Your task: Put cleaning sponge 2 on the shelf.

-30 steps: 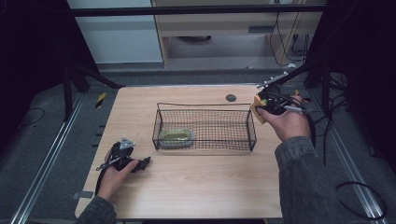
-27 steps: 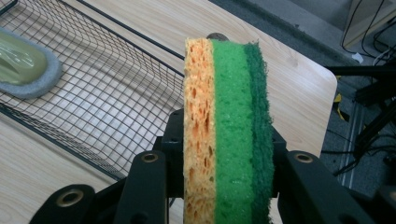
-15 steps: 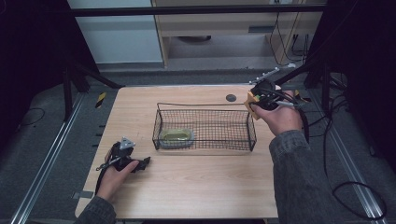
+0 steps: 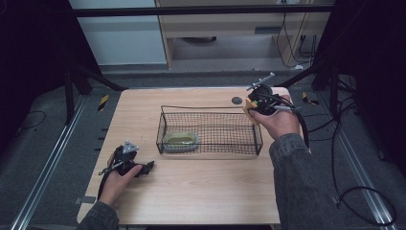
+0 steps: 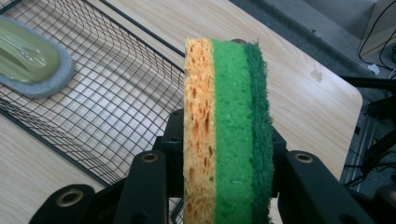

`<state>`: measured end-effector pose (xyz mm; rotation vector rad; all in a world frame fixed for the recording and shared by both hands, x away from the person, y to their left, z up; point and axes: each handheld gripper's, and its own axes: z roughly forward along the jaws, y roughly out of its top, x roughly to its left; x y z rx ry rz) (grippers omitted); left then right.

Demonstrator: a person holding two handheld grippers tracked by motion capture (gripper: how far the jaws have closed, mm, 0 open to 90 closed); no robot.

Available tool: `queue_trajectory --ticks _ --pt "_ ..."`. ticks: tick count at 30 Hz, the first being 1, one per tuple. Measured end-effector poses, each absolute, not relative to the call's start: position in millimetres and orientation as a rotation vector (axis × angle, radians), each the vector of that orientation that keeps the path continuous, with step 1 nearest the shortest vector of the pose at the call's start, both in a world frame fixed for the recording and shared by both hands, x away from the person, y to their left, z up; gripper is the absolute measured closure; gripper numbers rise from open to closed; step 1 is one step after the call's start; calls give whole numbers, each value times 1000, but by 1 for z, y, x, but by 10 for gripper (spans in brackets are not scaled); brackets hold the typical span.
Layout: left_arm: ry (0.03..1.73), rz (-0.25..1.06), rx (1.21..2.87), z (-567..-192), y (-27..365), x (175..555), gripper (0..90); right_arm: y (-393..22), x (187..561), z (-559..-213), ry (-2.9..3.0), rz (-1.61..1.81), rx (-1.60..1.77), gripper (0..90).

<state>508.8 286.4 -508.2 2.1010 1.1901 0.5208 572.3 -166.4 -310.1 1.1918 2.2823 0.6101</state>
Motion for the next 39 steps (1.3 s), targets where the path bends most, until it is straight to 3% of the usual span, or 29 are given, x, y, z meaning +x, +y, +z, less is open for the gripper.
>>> queue_trajectory --ticks 14,39 --pt "1189 521 2104 -508 287 509 0 -165 597 -341 2322 576 1213 645" --pt "1189 522 2099 -508 286 509 0 -170 608 -380 2361 538 1262 645"
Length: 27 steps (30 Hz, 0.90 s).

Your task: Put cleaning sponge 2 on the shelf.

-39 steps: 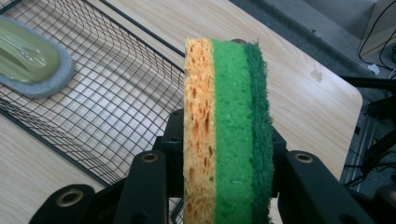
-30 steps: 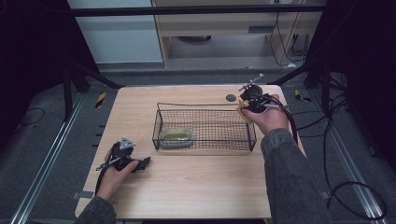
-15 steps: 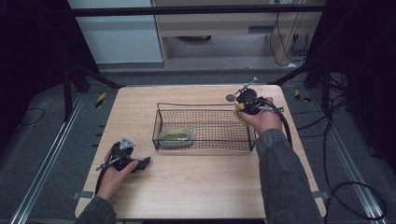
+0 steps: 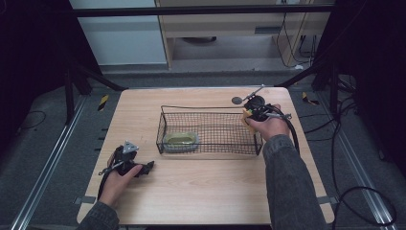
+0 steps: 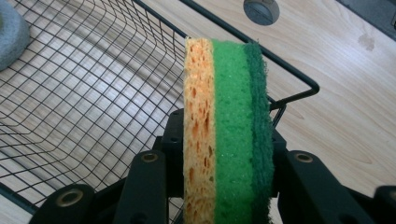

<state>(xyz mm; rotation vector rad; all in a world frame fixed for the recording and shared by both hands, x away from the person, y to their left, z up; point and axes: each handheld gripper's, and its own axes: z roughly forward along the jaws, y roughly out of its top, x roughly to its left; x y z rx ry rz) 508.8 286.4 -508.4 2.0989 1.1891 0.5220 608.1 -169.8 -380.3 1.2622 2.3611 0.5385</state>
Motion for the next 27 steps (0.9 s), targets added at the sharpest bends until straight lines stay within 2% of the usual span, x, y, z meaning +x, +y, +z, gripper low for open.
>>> queue_trajectory --ticks 27 --pt "1188 522 2102 -508 286 509 0 -166 615 -409 2383 483 1285 645"
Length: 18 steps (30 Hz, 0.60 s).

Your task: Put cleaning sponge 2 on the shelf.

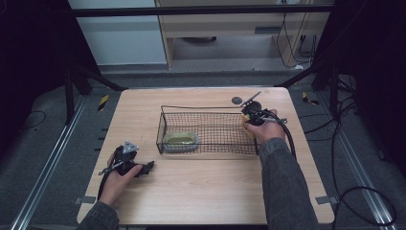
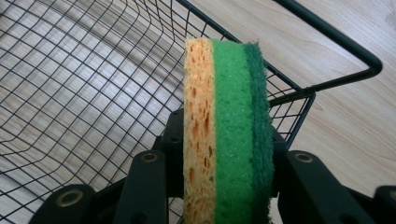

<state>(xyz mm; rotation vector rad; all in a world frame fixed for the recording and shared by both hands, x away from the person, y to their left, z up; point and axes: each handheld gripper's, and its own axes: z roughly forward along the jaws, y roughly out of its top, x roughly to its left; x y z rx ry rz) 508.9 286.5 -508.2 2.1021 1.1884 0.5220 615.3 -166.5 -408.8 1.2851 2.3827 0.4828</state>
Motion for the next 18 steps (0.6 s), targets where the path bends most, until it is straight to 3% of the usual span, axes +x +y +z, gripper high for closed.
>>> queue_trajectory --ticks 18 --pt "1190 522 2101 -508 286 509 0 -159 620 -421 2398 428 1262 620"
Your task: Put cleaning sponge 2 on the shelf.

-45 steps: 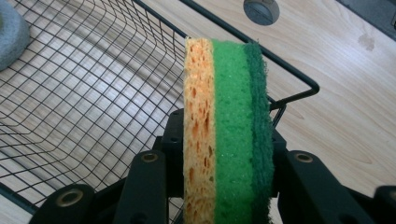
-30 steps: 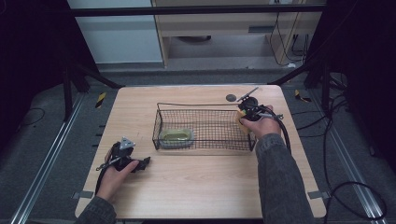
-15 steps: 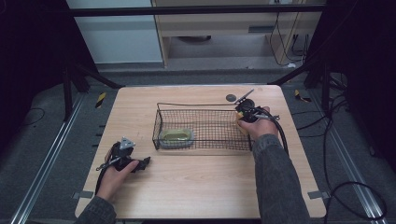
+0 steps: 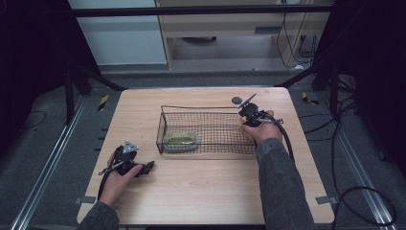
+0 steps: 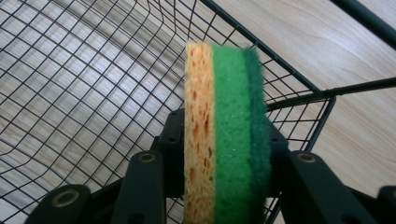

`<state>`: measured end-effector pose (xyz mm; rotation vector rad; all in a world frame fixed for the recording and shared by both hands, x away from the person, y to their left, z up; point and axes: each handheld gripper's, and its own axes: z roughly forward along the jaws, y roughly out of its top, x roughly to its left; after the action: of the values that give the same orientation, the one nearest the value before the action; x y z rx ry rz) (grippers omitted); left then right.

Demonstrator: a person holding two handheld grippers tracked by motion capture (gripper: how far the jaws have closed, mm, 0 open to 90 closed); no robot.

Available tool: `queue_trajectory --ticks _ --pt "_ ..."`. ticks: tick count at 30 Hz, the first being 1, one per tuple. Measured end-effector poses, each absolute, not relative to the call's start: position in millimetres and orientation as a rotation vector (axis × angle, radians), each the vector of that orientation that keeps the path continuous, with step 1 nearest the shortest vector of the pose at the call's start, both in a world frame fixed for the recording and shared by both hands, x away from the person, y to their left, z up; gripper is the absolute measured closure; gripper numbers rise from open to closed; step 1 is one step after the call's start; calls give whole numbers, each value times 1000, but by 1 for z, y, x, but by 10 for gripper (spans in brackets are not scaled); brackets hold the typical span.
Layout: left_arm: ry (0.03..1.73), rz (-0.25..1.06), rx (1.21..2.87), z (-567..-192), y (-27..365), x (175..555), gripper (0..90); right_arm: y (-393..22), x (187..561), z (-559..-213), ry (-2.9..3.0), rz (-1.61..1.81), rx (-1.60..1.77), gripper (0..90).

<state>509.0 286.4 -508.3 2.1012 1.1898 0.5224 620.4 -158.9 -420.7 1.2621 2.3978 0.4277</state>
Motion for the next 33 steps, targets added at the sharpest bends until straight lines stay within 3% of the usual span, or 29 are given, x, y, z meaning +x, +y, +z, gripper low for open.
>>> queue_trajectory --ticks 11,29,33 --pt "1191 523 2100 -508 286 509 0 -157 613 -414 2391 448 1257 553" --pt "1191 521 2102 -508 286 509 0 -153 595 -407 2399 550 1253 532" --pt "1191 522 2102 -508 286 509 0 -155 588 -404 2394 606 1279 477"
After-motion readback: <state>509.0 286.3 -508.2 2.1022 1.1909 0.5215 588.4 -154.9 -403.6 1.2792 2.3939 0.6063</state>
